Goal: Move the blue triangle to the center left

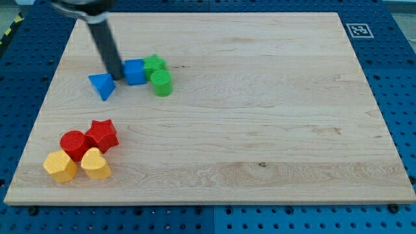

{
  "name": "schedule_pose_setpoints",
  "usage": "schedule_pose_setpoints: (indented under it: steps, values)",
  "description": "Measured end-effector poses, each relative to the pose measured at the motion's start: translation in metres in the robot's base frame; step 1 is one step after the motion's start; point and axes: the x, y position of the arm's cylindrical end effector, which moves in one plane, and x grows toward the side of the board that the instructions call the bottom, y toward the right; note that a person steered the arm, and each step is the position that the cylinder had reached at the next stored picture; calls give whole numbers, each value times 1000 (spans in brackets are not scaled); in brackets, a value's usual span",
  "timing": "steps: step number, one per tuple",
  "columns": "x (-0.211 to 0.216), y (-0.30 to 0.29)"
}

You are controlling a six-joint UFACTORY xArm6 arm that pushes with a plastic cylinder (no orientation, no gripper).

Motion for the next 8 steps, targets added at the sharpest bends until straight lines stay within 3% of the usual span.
schedule_pose_setpoints:
  steps: [1,3,4,8]
  values:
    - [0,46]
    - [45,51]
    - [46,51]
    - [44,-67]
